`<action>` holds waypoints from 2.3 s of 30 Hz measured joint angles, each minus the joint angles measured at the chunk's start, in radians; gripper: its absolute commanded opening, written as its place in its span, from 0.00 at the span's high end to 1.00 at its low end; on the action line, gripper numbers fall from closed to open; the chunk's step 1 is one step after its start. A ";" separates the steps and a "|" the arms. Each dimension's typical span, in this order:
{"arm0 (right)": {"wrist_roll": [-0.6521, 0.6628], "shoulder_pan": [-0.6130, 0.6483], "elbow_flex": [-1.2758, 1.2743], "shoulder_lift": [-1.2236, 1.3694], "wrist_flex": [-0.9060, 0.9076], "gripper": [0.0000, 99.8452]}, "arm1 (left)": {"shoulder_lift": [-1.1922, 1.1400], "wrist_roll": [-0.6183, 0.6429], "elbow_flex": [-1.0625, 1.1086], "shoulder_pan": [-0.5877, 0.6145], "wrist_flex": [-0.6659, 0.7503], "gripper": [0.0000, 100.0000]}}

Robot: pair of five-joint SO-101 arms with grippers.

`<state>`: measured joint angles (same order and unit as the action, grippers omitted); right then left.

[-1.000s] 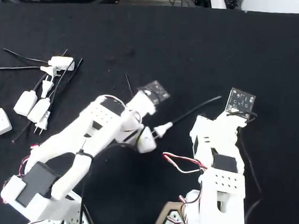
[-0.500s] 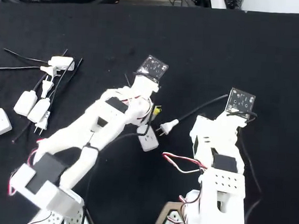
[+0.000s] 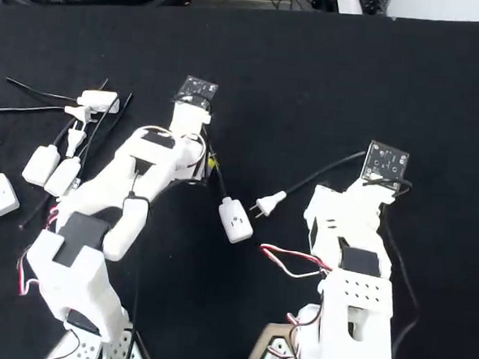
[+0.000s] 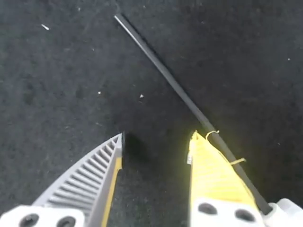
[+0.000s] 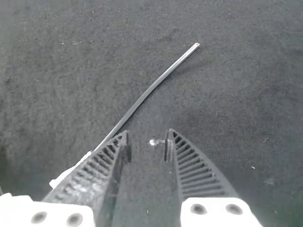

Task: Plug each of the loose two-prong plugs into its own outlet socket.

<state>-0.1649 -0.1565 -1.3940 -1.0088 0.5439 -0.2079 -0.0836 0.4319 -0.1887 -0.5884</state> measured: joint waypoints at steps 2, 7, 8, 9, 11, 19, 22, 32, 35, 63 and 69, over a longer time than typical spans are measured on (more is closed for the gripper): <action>0.000 0.000 0.000 0.000 0.000 0.88 | -0.002 0.000 -0.014 0.005 -0.025 0.78; 0.000 0.000 0.000 0.000 0.000 0.88 | 0.037 0.002 -0.043 0.049 -0.175 0.77; 0.000 0.000 0.000 0.000 0.000 0.88 | 0.052 0.002 -0.048 0.052 -0.198 0.77; 0.000 0.000 0.000 0.000 0.000 0.88 | 0.071 0.003 -0.057 0.052 -0.222 0.77; 0.000 0.000 0.000 0.000 0.000 0.88 | 0.112 0.029 -0.080 0.038 -0.269 0.77; 0.000 0.000 0.000 0.000 0.000 0.88 | 0.150 0.195 -0.100 -0.101 -0.301 0.77; 0.000 0.000 0.000 0.000 0.000 0.88 | 0.086 0.210 -0.089 -0.098 -0.227 0.77; 0.000 0.000 0.000 0.000 0.000 0.88 | -0.060 0.222 -0.158 -0.049 -0.310 0.78; 0.000 0.000 0.000 0.000 0.000 0.88 | -0.061 0.222 -0.190 0.014 -0.417 0.78; 0.000 0.000 0.000 0.000 0.000 0.88 | 0.103 -0.132 -0.199 0.470 -0.678 0.77; 0.000 0.000 0.000 0.000 0.000 0.88 | 0.373 -0.267 -0.023 0.399 -0.681 0.78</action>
<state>-0.1649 -0.1565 -1.3940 -1.0088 0.5439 0.1649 -0.3506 0.4089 0.2102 -1.2697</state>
